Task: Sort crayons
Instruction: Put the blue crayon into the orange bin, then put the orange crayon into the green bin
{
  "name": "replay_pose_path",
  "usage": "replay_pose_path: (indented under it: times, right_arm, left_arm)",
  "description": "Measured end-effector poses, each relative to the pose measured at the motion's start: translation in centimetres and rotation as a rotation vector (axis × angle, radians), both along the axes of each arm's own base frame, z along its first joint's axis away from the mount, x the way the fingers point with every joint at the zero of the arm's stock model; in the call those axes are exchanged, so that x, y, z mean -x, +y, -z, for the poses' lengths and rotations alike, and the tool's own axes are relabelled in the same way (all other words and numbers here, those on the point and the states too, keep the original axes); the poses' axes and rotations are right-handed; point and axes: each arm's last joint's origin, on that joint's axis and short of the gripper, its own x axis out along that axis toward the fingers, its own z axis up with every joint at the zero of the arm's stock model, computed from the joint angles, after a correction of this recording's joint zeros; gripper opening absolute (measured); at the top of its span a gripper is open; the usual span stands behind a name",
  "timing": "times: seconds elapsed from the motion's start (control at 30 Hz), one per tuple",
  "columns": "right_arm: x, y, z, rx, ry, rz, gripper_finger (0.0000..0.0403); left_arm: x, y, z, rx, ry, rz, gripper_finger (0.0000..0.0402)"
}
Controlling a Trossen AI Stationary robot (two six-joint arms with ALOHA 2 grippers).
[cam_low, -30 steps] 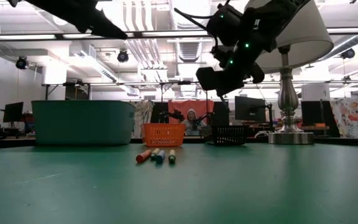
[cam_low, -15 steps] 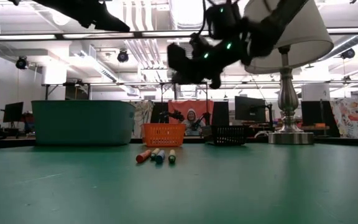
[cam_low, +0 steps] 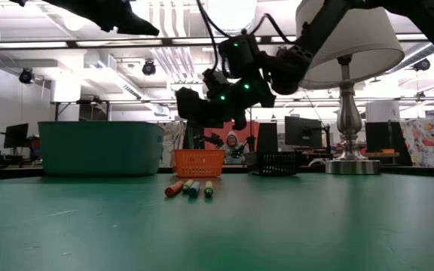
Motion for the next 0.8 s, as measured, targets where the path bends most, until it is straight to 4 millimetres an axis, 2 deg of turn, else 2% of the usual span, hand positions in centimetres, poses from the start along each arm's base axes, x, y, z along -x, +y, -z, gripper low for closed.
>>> replay_pose_path:
  times: [0.2,0.43,0.67,0.8]
  right_arm:
    - [-0.5,-0.3,-1.1,0.010,0.059,0.007,0.0092]
    - [-0.2,0.2,-3.3,0.081,0.149,-0.028,0.0115]
    - [2.2,1.7,-6.6,0.125,0.394,-0.095,0.0113]
    - [4.0,3.1,-8.6,0.105,0.494,-0.166,0.0101]
  left_arm:
    - [-0.3,0.0,0.1,0.009,-0.013,-0.001,0.0086]
    - [-0.8,0.0,0.5,0.102,-0.048,-0.018,0.0086]
    - [-1.9,-0.2,1.8,0.232,-0.063,-0.044,0.0086]
    - [-2.9,-0.4,2.9,0.371,-0.074,-0.022,0.0086]
